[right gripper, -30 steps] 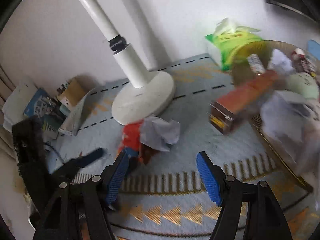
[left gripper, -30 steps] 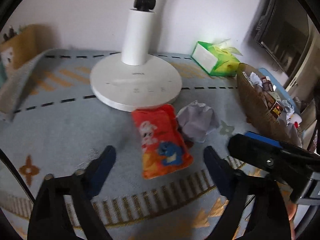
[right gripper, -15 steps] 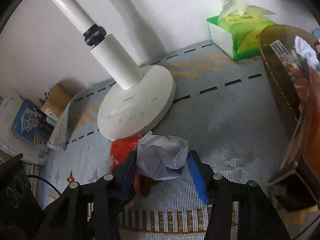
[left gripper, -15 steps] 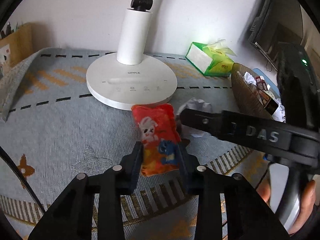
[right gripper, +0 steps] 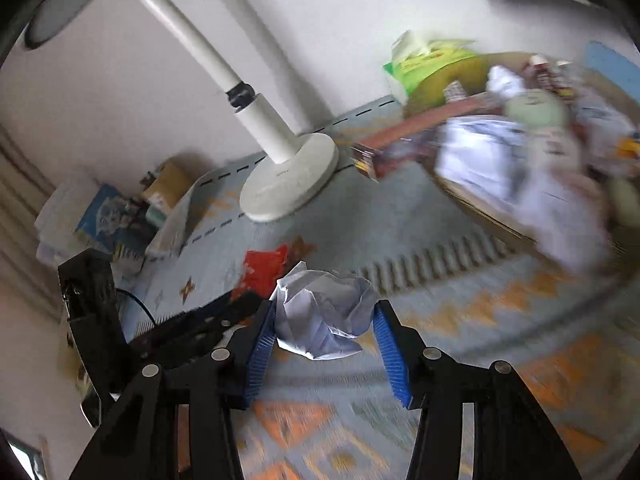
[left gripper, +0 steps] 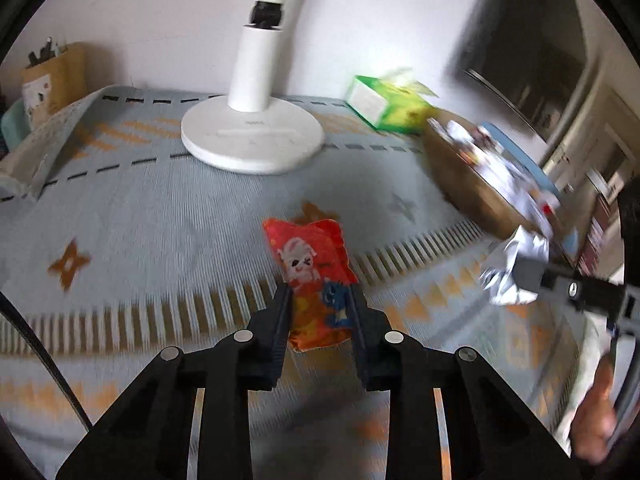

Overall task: Organize objects
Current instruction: 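Grasp the white crumpled paper with the right gripper while the left grasps the red snack bag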

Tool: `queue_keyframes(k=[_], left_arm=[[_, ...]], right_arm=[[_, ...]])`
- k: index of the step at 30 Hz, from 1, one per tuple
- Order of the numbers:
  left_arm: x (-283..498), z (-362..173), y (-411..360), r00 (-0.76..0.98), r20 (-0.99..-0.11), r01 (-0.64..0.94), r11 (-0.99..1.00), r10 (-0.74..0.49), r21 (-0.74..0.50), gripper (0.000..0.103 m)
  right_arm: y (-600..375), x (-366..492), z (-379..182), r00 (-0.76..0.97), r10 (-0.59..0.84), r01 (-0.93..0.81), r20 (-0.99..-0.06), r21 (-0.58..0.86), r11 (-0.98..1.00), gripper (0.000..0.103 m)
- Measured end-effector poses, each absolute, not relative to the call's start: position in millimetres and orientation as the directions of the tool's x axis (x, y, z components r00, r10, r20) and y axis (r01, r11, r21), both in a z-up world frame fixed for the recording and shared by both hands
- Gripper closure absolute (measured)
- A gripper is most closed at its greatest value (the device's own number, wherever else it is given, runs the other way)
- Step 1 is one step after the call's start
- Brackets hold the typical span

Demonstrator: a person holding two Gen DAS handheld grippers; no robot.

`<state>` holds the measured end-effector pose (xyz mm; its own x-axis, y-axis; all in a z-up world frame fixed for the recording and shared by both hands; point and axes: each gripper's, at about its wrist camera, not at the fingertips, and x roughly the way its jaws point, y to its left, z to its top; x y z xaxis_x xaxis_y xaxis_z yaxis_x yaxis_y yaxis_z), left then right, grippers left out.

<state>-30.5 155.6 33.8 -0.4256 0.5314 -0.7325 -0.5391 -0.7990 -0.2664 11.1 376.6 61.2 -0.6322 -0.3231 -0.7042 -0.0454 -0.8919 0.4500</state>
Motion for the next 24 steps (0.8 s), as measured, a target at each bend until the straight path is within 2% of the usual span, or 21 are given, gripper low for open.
queue_keyframes(k=[5, 7, 9, 11, 14, 15, 16, 17, 18, 19, 20, 24], left_arm=[[25, 35, 145, -0.392, -0.752, -0.591, -0.772, 0.529, -0.235, 0.079], [37, 28, 145, -0.39, -0.763, -0.592, -0.775, 0.515, -0.22, 0.075], [39, 21, 141, -0.384, -0.768, -0.567, -0.787, 0.513, -0.242, 0.062], [38, 16, 134, -0.369, -0.759, -0.537, -0.79, 0.536, -0.297, 0.06], [31, 15, 127, -0.32, -0.747, -0.502, -0.773, 0.583, -0.388, 0.048], [28, 15, 125, -0.291, -0.736, -0.487, -0.757, 0.611, -0.436, 0.038], [28, 15, 124, -0.279, -0.728, -0.474, -0.75, 0.626, -0.462, 0.032], [28, 15, 124, -0.274, -0.727, -0.461, -0.749, 0.63, -0.476, 0.03], [28, 16, 127, -0.277, -0.734, -0.452, -0.758, 0.62, -0.47, 0.028], [28, 16, 131, -0.282, -0.742, -0.454, -0.766, 0.608, -0.456, 0.025], [30, 16, 137, -0.3, -0.752, -0.463, -0.779, 0.587, -0.423, 0.024], [47, 15, 171, -0.428, -0.804, -0.507, -0.846, 0.413, -0.164, 0.023]], right_arm=[[388, 74, 70, -0.654, -0.274, -0.012, -0.705, 0.373, -0.928, 0.053], [391, 88, 63, -0.656, -0.23, -0.011, -0.719, 0.315, -0.949, 0.053], [391, 93, 53, -0.646, -0.204, -0.008, -0.736, 0.274, -0.962, 0.053], [391, 96, 44, -0.64, -0.166, -0.017, -0.751, 0.229, -0.973, 0.053], [388, 99, 34, -0.634, -0.114, -0.003, -0.765, 0.15, -0.989, 0.052], [388, 100, 32, -0.631, -0.108, 0.004, -0.768, 0.135, -0.991, 0.052], [388, 100, 30, -0.625, -0.112, 0.02, -0.772, 0.127, -0.992, 0.049], [389, 100, 29, -0.62, -0.12, 0.031, -0.775, 0.129, -0.991, 0.045], [390, 100, 27, -0.615, -0.132, 0.042, -0.777, 0.135, -0.99, 0.042], [391, 101, 26, -0.612, -0.14, 0.048, -0.778, 0.14, -0.989, 0.033], [394, 103, 25, -0.615, -0.15, 0.053, -0.775, 0.149, -0.987, 0.03], [406, 111, 19, -0.614, -0.183, 0.054, -0.767, 0.191, -0.98, 0.028]])
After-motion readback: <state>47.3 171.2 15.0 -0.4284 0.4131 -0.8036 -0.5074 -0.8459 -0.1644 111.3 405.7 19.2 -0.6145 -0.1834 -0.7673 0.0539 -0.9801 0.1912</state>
